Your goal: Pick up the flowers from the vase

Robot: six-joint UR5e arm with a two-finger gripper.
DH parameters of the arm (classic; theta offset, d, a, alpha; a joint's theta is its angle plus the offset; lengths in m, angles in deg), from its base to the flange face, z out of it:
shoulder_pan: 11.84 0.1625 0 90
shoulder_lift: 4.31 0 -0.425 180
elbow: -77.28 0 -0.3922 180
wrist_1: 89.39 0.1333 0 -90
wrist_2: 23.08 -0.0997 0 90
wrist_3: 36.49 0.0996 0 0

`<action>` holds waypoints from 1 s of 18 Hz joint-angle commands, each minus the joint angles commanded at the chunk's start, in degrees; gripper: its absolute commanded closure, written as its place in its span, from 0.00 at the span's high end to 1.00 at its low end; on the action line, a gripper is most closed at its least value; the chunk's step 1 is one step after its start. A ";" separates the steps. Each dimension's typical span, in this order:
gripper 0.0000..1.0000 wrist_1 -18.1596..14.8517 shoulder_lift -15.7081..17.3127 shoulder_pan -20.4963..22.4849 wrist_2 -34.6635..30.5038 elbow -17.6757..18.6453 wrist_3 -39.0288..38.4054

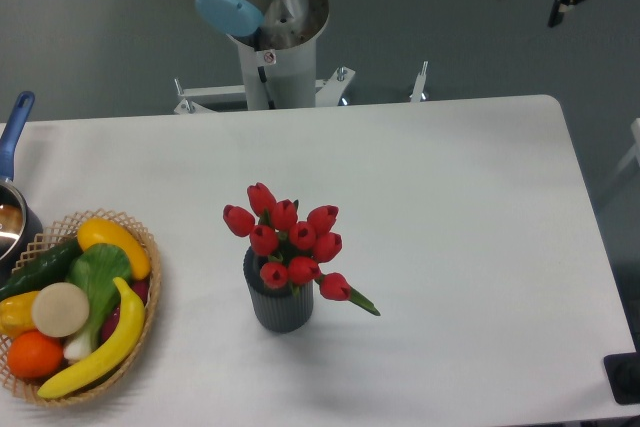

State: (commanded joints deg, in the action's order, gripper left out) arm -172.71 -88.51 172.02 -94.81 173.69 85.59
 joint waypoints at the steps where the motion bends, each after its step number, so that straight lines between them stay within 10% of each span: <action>1: 1.00 0.00 0.00 0.00 0.45 0.18 -0.96; 18: 1.00 3.77 0.18 -1.76 21.97 4.22 -32.86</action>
State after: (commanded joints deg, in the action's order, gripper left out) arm -168.94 -88.33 170.27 -72.84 177.91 52.73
